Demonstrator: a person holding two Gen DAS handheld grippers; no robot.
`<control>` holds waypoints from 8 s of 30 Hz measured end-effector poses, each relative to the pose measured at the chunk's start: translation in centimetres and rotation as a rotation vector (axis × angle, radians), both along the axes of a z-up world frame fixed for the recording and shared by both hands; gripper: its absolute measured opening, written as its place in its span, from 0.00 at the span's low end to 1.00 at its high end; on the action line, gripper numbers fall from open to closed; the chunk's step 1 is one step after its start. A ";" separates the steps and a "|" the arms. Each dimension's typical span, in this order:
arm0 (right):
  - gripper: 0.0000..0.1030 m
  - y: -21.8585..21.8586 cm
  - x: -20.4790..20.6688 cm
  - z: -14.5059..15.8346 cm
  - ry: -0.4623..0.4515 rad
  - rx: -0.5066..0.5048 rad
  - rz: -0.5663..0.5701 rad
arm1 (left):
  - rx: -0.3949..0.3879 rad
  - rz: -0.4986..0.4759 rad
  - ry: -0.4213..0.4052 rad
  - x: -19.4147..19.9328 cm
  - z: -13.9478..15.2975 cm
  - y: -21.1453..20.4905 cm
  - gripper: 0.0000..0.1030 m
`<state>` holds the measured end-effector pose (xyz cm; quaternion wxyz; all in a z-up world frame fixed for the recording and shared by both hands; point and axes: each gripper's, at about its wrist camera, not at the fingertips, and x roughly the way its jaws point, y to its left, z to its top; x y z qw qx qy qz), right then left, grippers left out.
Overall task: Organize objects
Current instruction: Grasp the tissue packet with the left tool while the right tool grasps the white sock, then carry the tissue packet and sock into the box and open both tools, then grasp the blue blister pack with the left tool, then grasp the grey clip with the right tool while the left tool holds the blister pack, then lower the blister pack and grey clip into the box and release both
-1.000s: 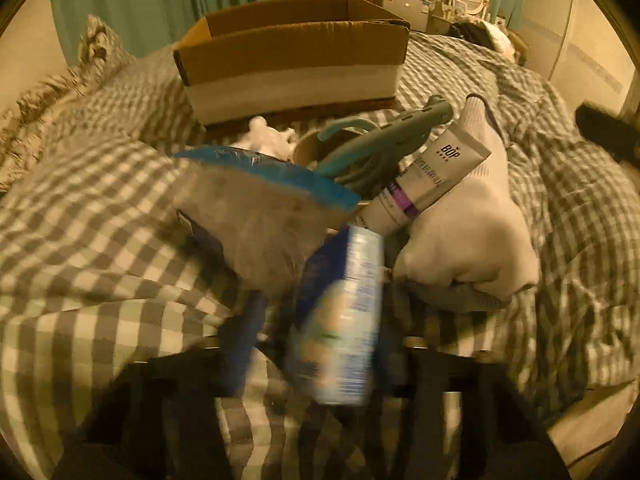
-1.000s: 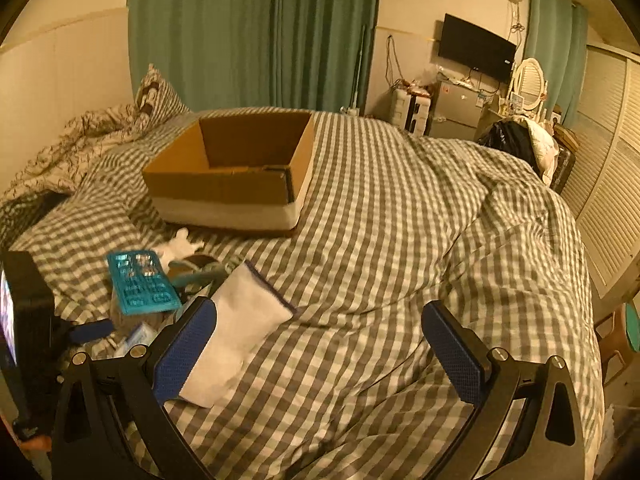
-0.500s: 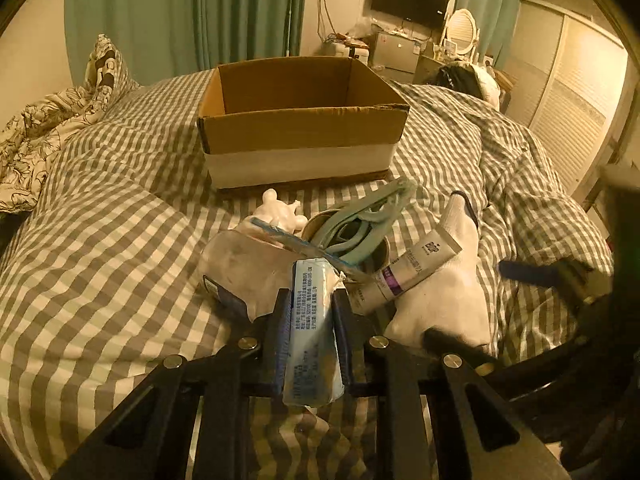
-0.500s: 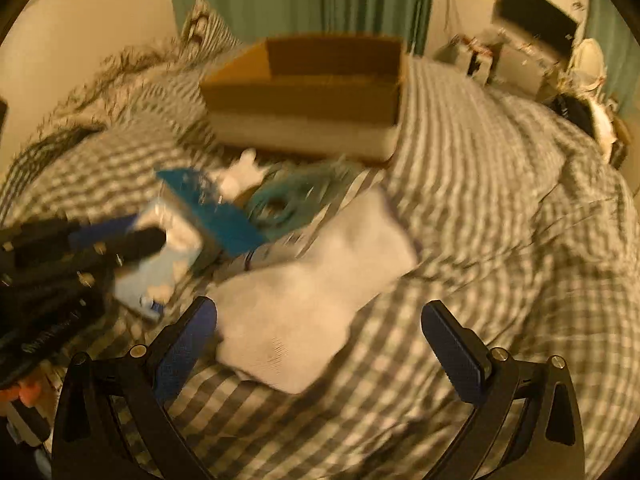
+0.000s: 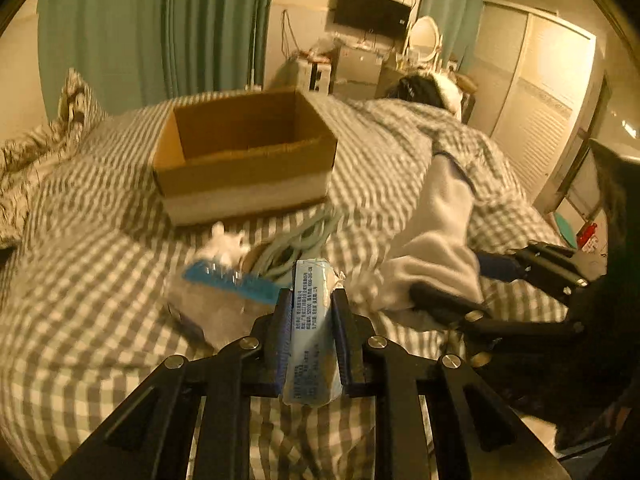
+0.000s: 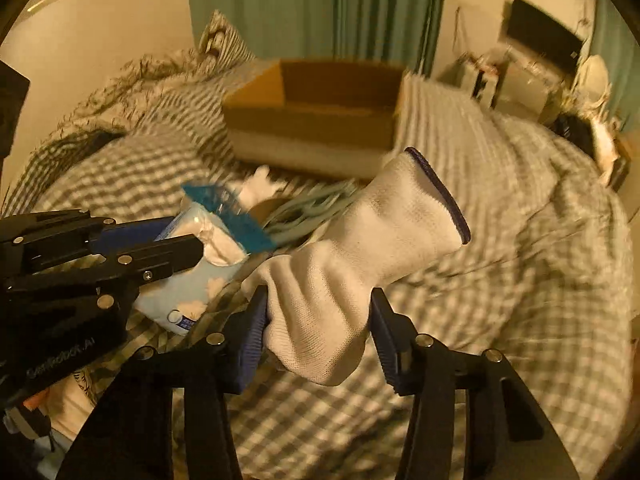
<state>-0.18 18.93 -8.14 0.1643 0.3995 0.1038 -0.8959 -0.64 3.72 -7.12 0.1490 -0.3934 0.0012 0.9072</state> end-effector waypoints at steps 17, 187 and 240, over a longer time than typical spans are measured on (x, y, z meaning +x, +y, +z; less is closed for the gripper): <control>0.44 -2.0 -10.8 12.0 0.208 -0.089 0.127 | 0.054 0.161 0.166 -12.7 10.5 -4.2 0.19; 0.13 -4.6 -11.0 6.0 0.023 -0.211 0.179 | 0.017 0.131 0.102 -9.8 4.4 -5.6 0.07; 0.86 -1.4 -12.5 10.7 0.196 -0.064 0.064 | -0.113 0.311 0.055 -12.4 3.8 -6.7 0.96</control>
